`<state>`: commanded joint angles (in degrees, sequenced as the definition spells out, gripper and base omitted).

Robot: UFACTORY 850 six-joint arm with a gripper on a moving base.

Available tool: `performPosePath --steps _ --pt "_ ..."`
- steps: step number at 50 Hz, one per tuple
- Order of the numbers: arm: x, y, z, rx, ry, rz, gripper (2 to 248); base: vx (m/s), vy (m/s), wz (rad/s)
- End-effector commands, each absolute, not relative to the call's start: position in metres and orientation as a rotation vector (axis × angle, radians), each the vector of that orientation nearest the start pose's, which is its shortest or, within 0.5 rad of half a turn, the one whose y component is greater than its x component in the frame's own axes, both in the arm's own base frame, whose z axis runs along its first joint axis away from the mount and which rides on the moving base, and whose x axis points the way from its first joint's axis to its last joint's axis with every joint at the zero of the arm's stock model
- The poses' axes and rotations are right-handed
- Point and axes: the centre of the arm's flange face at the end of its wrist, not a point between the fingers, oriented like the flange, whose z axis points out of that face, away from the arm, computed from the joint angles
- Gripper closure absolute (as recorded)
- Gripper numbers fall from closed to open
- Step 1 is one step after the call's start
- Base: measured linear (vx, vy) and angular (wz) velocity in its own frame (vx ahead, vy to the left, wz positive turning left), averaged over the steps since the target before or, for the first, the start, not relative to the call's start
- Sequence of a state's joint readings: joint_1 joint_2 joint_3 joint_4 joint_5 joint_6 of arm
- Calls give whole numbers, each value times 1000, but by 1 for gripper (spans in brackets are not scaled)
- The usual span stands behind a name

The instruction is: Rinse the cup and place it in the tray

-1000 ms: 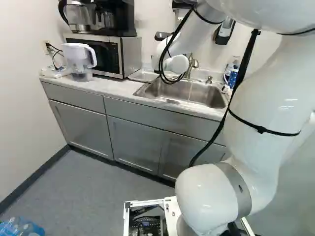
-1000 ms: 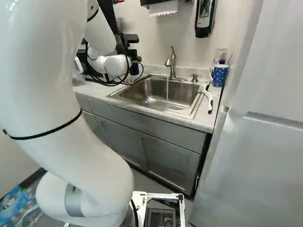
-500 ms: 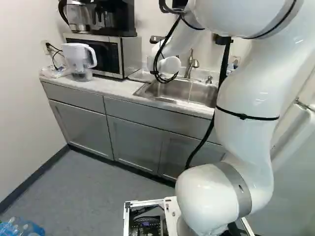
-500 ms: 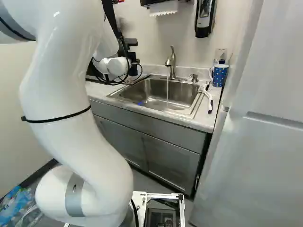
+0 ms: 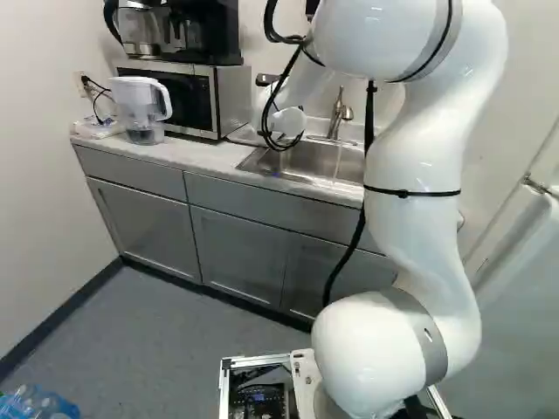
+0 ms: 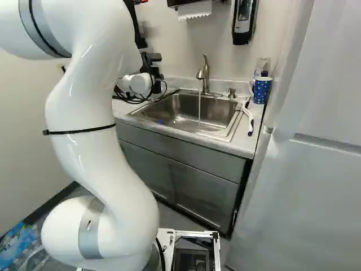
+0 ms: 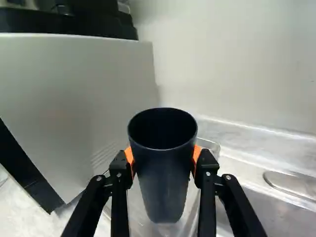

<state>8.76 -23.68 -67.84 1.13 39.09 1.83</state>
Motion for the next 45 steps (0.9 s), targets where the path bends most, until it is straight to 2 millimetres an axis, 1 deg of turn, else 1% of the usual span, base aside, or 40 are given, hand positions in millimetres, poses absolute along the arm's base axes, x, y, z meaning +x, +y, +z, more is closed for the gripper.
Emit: performPosePath --steps 15,45 --pt "670 114 489 -2257 -127 -1983 125 0 0 0" --pt "670 114 487 -2261 -127 -1979 125 0 0 0"
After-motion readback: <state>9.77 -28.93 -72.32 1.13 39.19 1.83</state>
